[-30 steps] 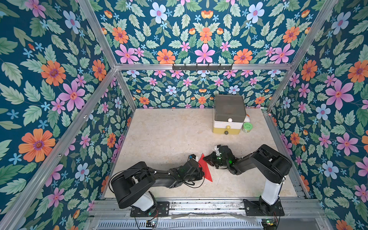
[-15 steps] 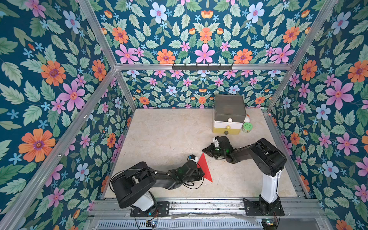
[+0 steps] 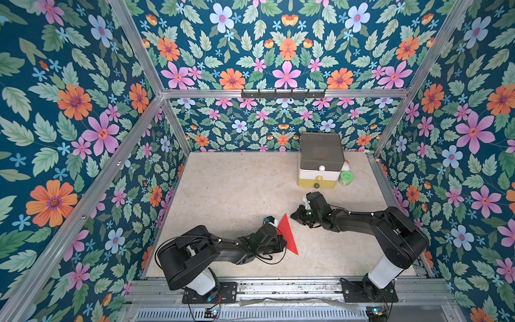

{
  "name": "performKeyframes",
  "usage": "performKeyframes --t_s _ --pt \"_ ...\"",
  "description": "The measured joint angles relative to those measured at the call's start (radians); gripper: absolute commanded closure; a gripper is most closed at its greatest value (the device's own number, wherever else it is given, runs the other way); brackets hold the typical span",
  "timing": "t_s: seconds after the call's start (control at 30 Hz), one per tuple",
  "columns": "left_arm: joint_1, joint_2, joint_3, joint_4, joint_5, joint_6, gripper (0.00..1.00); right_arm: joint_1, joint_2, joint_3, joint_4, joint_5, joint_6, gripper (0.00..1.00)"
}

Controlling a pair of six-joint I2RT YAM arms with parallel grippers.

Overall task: Fold the square paper diagonally
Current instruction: Fold the paper at the center of the board.

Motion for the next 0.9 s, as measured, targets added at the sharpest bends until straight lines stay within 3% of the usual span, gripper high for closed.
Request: performKeyframes --t_s 0.77,0.9 --pt "0.0 0.007 0.008 -0.002 0.006 0.014 1.0 0.043 0.033 -0.094 0.15 -0.005 0.042 1.0" --pt "0.001 -0.012 0.052 -0.091 0.006 0.02 1.0 0.054 0.032 -0.118 0.192 0.012 0.047 1.0"
